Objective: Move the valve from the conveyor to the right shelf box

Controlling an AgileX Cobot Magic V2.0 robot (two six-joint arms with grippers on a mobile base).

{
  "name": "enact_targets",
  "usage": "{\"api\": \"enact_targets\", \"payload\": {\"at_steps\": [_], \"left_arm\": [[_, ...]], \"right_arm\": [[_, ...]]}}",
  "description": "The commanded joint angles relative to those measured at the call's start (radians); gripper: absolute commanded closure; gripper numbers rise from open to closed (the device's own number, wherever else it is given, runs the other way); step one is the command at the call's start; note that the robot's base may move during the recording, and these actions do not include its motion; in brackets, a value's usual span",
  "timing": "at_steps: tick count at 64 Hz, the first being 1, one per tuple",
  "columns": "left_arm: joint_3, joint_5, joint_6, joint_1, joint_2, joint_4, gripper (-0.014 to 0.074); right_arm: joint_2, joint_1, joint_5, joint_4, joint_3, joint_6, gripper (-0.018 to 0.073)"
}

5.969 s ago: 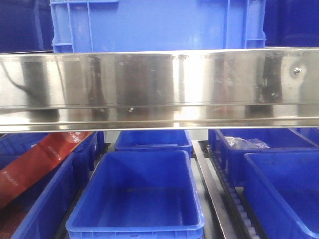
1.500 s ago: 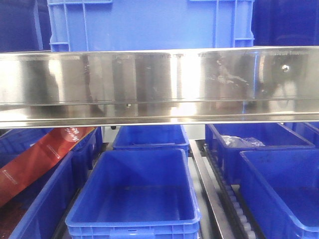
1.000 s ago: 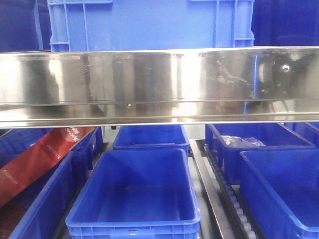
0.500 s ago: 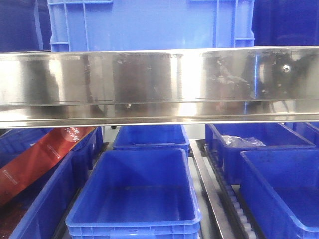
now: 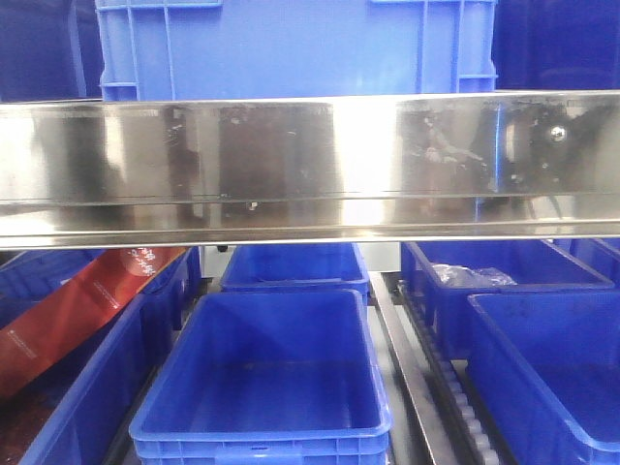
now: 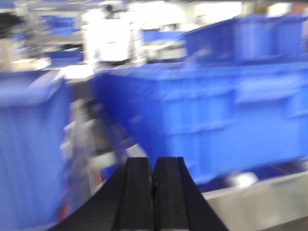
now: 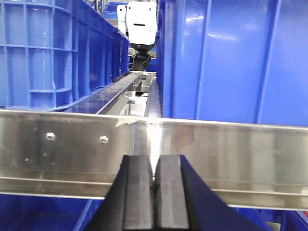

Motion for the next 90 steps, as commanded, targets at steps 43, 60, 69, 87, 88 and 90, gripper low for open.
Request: {"api": "enact_targets", "payload": {"at_steps": [43, 60, 69, 87, 88, 90], "left_arm": [[0.307, -0.007, -0.216, 0.245, -0.341, 0.16, 0.0708], [0.307, -0.009, -0.216, 0.245, -0.341, 0.16, 0.0708], [0.307, -0.009, -0.216, 0.245, -0.341, 0.16, 0.0708], [0.307, -0.009, -0.216, 0.245, -0.341, 0.16, 0.0708], [0.307, -0.009, -0.216, 0.245, -0.341, 0.16, 0.0708], [0.307, -0.009, -0.216, 0.245, -0.341, 0.16, 0.0708]], "right_arm": [[-0.003, -0.004, -0.023, -0.005, 0.001, 0.001, 0.0727], [-0.003, -0.004, -0.023, -0.005, 0.001, 0.001, 0.0727], [-0.003, -0.004, -0.023, -0.005, 0.001, 0.001, 0.0727], [-0.003, -0.004, -0.023, -0.005, 0.001, 0.001, 0.0727], [-0.003, -0.004, -0.023, -0.005, 0.001, 0.001, 0.0727], [-0.003, -0.004, -0.023, -0.005, 0.001, 0.001, 0.0727]]}}
